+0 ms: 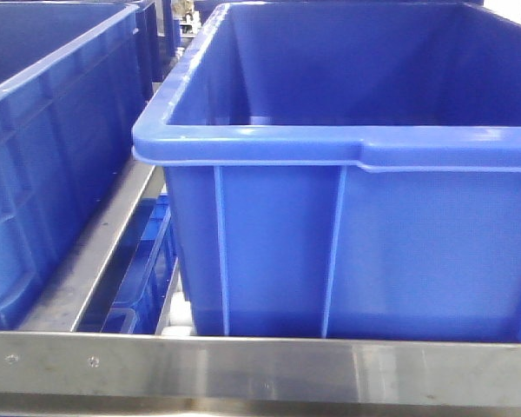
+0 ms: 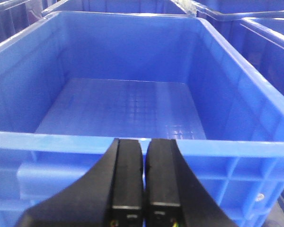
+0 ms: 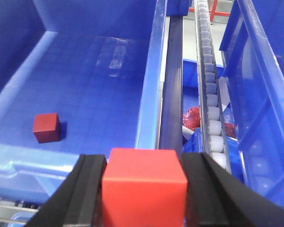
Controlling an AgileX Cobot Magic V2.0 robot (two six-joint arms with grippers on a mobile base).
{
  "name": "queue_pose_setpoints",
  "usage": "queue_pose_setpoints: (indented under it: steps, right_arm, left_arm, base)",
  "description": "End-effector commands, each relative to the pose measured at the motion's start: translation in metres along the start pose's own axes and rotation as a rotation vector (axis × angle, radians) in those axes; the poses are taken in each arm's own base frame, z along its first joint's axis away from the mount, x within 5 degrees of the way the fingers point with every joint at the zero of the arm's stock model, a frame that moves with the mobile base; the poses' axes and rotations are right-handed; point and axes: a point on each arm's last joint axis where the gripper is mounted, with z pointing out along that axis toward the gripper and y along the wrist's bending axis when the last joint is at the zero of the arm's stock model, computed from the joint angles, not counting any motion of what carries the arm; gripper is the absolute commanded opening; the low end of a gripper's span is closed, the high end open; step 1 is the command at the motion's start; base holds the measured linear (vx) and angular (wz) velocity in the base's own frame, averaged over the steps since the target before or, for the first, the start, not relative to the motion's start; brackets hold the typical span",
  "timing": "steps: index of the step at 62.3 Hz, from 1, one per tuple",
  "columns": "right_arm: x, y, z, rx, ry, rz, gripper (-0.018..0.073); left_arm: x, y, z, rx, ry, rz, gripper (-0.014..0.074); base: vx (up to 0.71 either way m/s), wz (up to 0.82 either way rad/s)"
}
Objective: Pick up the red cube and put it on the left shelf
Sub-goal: 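Turn the base to face the blue crate on the shelf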
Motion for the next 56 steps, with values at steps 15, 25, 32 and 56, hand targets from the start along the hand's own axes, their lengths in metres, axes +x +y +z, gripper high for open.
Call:
queue_pose_setpoints:
  steps: [15, 25, 32, 56]
  right_arm:
    - [-0.0155, 0.0002, -0.0033, -0.004, -0.099, -0.022, 0.0053]
    - [-0.0155, 0.0002, -0.0033, -0.004, -0.099, -0.022, 0.0053]
    - [-0.0155, 0.0002, -0.0033, -0.004, -0.099, -0.022, 0.0053]
    - [-0.0173, 0.0012, -0.0035, -0.014, -0.119, -0.015, 0.0053]
  left_arm:
    - [-0.0009, 0.0007, -0.0004, -0.003, -0.08, -0.009, 0.0101]
    - [-0.0009, 0.0007, -0.0004, -0.003, -0.08, -0.009, 0.0101]
    - [-0.0009, 0.0007, -0.0004, -0.003, -0.08, -0.009, 0.0101]
    - [-0.0009, 0.0007, -0.0004, -0.003, -0.08, -0.009, 0.0101]
  base:
    - [0.03, 0.0]
    - [0.0, 0.0]
    - [0.0, 0.0]
    - [0.0, 0.0]
